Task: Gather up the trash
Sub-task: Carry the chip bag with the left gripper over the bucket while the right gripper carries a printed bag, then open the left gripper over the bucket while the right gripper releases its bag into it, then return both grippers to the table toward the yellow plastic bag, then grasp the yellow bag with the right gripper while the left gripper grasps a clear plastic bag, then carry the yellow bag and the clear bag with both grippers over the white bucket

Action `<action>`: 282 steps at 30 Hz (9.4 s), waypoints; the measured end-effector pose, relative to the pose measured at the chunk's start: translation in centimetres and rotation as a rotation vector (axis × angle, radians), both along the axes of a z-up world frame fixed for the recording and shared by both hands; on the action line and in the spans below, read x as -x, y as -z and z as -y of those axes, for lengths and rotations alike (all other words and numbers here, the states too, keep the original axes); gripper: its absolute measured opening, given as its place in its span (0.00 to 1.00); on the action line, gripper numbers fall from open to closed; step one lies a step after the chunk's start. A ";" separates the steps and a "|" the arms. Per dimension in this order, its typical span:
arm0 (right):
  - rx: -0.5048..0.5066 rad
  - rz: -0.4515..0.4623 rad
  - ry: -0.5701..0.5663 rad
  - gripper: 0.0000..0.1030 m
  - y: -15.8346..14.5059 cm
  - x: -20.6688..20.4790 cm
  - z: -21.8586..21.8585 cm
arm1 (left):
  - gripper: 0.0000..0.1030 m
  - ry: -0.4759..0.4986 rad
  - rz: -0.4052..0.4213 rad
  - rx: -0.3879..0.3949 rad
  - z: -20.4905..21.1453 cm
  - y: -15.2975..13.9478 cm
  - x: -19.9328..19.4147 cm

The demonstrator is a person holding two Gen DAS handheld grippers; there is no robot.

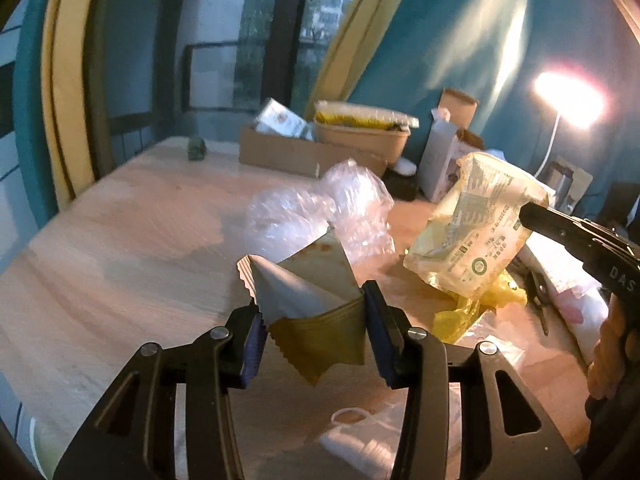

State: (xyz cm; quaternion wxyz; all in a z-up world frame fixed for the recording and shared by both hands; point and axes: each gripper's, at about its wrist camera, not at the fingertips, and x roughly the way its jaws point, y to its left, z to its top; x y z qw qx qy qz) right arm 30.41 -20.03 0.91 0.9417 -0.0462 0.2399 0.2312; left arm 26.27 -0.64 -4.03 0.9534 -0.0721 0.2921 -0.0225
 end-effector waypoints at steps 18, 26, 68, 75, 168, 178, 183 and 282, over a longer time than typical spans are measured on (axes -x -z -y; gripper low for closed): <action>0.062 0.073 -0.077 0.01 -2.3 5.1 -6.5 | 0.46 -0.064 0.153 -0.028 -4.3 -1.7 7.5; 0.085 0.091 -0.137 0.01 -2.6 7.0 -10.1 | 0.46 -0.121 0.203 -0.043 -7.0 -2.1 10.9; 0.189 0.075 -0.546 0.01 0.9 13.7 -28.8 | 0.46 -0.487 0.093 0.004 -23.3 5.5 23.5; 0.218 0.048 -0.607 0.01 2.3 14.6 -31.6 | 0.46 -0.515 -0.017 0.086 -25.7 9.4 24.1; 0.082 -0.156 -0.181 0.69 4.1 1.4 -5.1 | 0.67 -0.081 0.080 -0.078 -3.1 -1.8 7.8; 0.041 -0.154 -0.077 0.69 3.4 -2.0 -1.0 | 0.67 -0.021 0.060 -0.091 -1.0 -2.1 2.7; 0.030 -0.161 -0.013 0.69 3.4 -3.9 1.1 | 0.68 0.015 0.064 -0.097 0.0 -2.4 -0.5; 0.234 -0.041 -0.256 0.29 0.6 9.5 -17.6 | 0.43 -0.128 0.105 -0.080 -12.9 -1.3 16.2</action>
